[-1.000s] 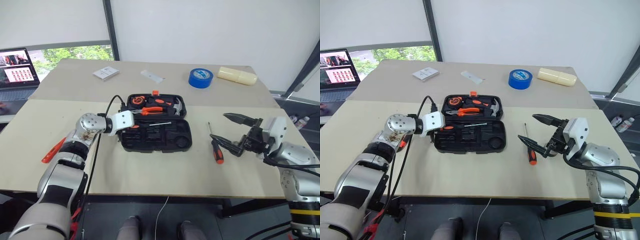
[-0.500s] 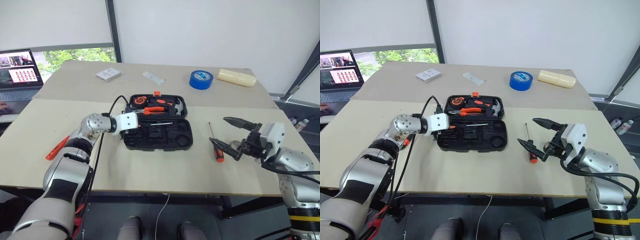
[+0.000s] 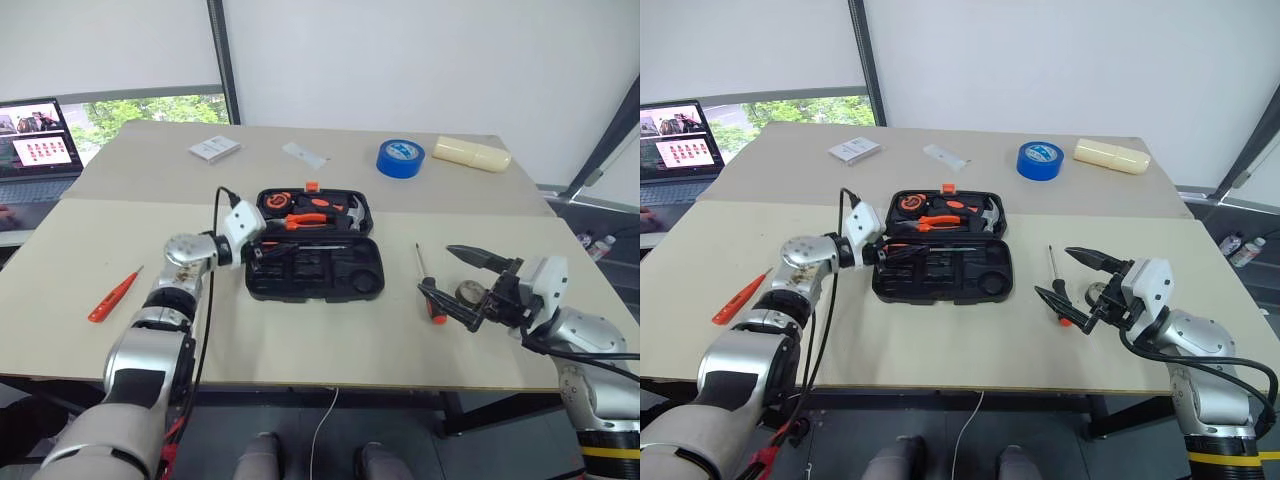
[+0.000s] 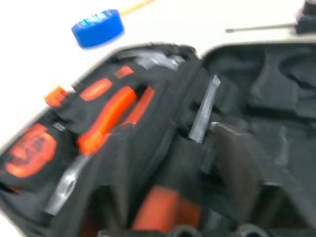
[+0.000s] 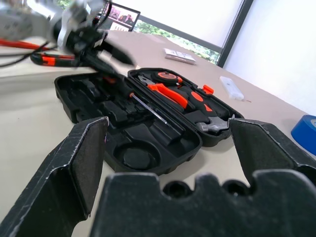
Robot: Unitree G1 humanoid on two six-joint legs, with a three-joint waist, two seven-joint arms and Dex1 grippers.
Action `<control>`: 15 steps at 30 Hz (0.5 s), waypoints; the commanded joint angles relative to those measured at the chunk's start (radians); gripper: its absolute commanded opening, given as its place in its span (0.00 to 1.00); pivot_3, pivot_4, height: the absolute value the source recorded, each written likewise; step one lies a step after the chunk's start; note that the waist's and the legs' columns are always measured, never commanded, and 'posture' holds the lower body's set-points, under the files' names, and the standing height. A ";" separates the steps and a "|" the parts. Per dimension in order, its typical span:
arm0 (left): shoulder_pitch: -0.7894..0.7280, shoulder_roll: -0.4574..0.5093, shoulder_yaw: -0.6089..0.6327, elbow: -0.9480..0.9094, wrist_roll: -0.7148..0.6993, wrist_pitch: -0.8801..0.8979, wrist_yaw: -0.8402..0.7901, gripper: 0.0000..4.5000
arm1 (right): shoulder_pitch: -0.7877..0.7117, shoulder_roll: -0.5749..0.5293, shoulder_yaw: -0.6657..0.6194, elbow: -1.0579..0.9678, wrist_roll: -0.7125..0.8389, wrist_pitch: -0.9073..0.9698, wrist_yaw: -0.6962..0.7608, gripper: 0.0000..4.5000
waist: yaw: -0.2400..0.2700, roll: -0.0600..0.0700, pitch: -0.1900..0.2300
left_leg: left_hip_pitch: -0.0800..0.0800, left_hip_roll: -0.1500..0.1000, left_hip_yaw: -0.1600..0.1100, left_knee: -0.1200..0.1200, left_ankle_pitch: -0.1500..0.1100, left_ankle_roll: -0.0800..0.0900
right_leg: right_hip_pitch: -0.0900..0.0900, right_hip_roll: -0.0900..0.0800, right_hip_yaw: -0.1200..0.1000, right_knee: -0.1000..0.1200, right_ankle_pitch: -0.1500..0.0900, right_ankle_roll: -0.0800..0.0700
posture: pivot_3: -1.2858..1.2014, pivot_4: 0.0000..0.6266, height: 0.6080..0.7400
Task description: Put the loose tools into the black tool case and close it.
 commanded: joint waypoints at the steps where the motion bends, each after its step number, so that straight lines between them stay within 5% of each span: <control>1: -0.001 -0.005 -0.006 -0.055 0.011 0.033 0.046 0.19 | -0.005 0.003 -0.022 -0.038 0.017 0.003 -0.012 1.00 | 0.002 0.000 0.000 | 0.000 0.000 0.000 0.000 0.000 0.000 | 0.000 0.000 0.000 0.000 0.000 0.000 | 0.52 0.24 1.00; 4: 0.000 -0.011 -0.010 -0.048 0.030 0.059 0.114 0.01 | -0.003 0.004 -0.023 -0.039 0.017 0.005 -0.015 1.00 | 0.002 0.000 0.000 | 0.000 0.000 0.000 0.000 0.000 0.000 | 0.001 0.000 0.000 0.000 0.000 0.000 | 0.52 0.24 1.00; 15: -0.026 -0.057 -0.016 -0.033 0.049 0.217 0.199 0.01 | 0.026 0.008 -0.031 -0.059 0.022 0.005 -0.026 1.00 | 0.001 0.000 0.000 | 0.000 0.000 0.000 0.000 0.000 0.000 | 0.000 0.000 0.000 0.000 0.000 0.000 | 0.52 0.24 1.00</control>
